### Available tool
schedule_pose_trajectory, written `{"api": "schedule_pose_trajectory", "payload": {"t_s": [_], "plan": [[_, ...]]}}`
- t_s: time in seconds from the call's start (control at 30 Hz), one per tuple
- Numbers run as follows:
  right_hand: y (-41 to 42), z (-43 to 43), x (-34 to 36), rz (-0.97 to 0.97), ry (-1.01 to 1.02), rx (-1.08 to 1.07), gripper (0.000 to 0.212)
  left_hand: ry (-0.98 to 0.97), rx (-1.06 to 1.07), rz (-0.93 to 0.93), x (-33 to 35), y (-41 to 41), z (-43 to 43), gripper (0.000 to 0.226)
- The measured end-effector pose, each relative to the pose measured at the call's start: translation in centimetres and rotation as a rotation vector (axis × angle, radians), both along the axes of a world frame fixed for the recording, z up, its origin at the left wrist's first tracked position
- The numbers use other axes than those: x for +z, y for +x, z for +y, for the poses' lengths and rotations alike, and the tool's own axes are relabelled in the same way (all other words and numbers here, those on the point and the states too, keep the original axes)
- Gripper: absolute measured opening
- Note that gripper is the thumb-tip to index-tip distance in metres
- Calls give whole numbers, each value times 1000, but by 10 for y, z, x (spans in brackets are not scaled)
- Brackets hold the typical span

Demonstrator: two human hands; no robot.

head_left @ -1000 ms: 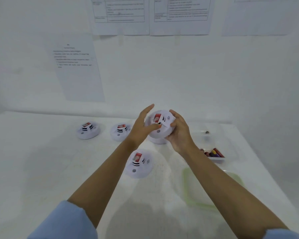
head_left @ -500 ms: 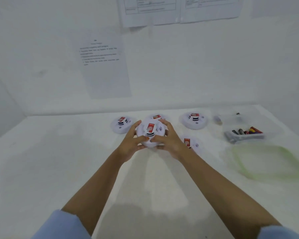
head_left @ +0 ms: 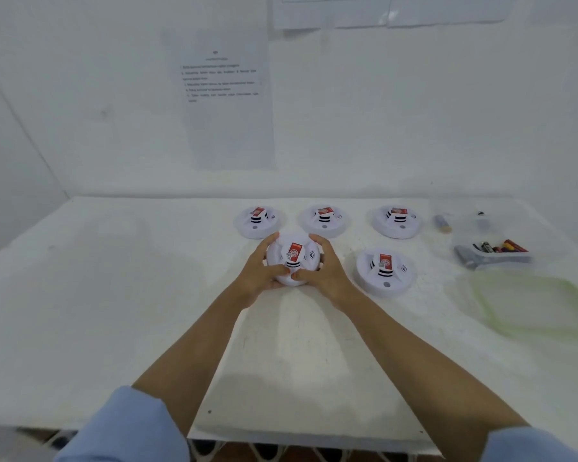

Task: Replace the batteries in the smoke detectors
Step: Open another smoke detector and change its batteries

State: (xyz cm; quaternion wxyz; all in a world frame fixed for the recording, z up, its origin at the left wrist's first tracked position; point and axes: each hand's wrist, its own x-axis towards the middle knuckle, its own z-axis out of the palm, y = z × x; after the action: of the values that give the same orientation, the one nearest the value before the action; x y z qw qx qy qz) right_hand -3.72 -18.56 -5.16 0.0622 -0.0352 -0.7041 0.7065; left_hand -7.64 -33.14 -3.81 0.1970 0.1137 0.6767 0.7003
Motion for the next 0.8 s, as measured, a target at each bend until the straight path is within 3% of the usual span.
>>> {"api": "schedule_pose_trajectory", "payload": {"t_s": [0.8], "plan": [[-10, 9, -14, 13, -23, 93, 75, -24, 8, 31, -5, 1, 0, 66]]}}
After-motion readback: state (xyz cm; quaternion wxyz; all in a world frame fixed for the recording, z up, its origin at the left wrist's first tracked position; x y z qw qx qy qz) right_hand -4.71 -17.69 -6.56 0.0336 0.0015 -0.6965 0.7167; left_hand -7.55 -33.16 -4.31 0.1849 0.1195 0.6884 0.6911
